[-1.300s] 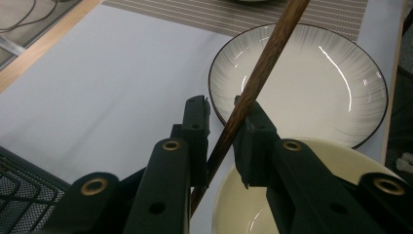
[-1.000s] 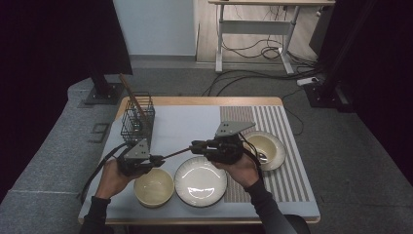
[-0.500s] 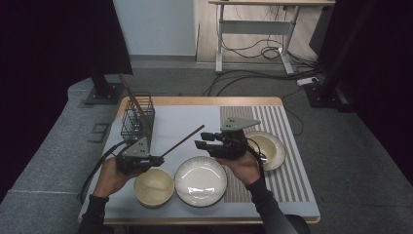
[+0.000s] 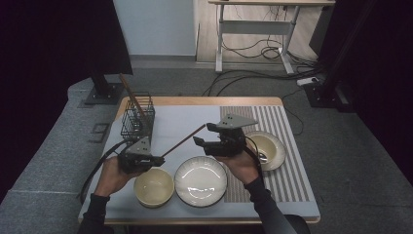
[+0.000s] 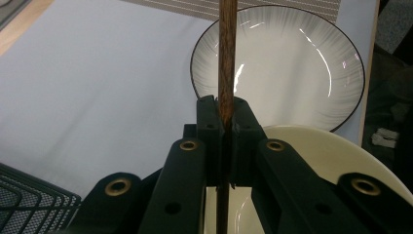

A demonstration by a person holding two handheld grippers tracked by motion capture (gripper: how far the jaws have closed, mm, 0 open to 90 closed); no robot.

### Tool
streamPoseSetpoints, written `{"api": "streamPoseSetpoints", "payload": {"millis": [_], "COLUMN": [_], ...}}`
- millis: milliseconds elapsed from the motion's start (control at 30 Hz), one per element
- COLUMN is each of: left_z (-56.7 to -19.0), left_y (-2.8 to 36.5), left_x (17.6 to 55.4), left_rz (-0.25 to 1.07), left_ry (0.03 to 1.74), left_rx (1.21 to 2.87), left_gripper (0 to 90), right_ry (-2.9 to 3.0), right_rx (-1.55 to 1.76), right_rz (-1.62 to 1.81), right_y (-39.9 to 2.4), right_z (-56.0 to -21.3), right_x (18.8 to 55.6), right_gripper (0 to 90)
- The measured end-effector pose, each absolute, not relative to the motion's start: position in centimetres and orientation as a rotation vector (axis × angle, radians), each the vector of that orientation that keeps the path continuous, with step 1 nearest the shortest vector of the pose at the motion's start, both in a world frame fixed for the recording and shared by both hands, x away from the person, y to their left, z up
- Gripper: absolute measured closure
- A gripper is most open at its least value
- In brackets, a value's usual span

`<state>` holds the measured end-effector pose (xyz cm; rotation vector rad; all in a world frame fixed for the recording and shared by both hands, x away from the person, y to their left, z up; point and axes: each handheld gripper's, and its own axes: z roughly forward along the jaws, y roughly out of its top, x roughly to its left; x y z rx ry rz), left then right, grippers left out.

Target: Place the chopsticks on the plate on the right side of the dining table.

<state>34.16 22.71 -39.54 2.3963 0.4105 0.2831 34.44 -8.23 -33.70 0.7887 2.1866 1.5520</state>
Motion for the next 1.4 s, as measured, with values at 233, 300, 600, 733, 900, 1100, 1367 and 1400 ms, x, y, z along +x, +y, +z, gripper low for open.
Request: {"api": "streamPoseSetpoints", "payload": {"millis": [233, 300, 600, 733, 900, 1100, 1367, 1400], "left_z": [-39.5, -39.5, -39.4, -39.3, -39.2, -39.0, -38.9, -38.9], "left_y": [22.7, 22.7, 22.9, 22.9, 23.0, 23.3, 23.4, 23.5], "left_x": [34.1, 34.1, 33.9, 33.9, 33.8, 33.7, 33.6, 33.6], "left_rz": [0.272, 0.271, 0.261, 0.265, 0.272, 0.272, 0.278, 0.278], "left_ry": [0.410, 0.407, 0.389, 0.385, 0.375, 0.363, 0.334, 0.331], "left_rx": [2.395, 2.392, 2.382, 2.371, 2.366, 2.353, 2.344, 2.340], "left_gripper": [85.9, 85.9, 85.9, 85.9, 85.8, 85.7, 85.4, 85.3], "right_ry": [2.153, 2.145, 2.150, 2.158, 2.176, 2.198, 2.220, 2.221], "right_rx": [0.824, 0.818, 0.829, 0.854, 0.870, 0.902, 0.941, 0.950], "right_rz": [1.516, 1.495, 1.402, 1.392, 1.372, 1.348, 1.303, 1.301], "right_y": [-7.4, -7.1, -6.8, -7.4, -7.9, -8.5, -9.1, -9.2], "right_z": [-32.7, -32.6, -33.1, -33.7, -34.6, -36.0, -37.8, -38.0], "right_x": [35.1, 35.2, 36.0, 36.4, 36.7, 37.2, 37.6, 37.6], "right_gripper": [30.6, 30.2, 28.9, 28.2, 28.1, 27.8, 28.0, 28.0]}}
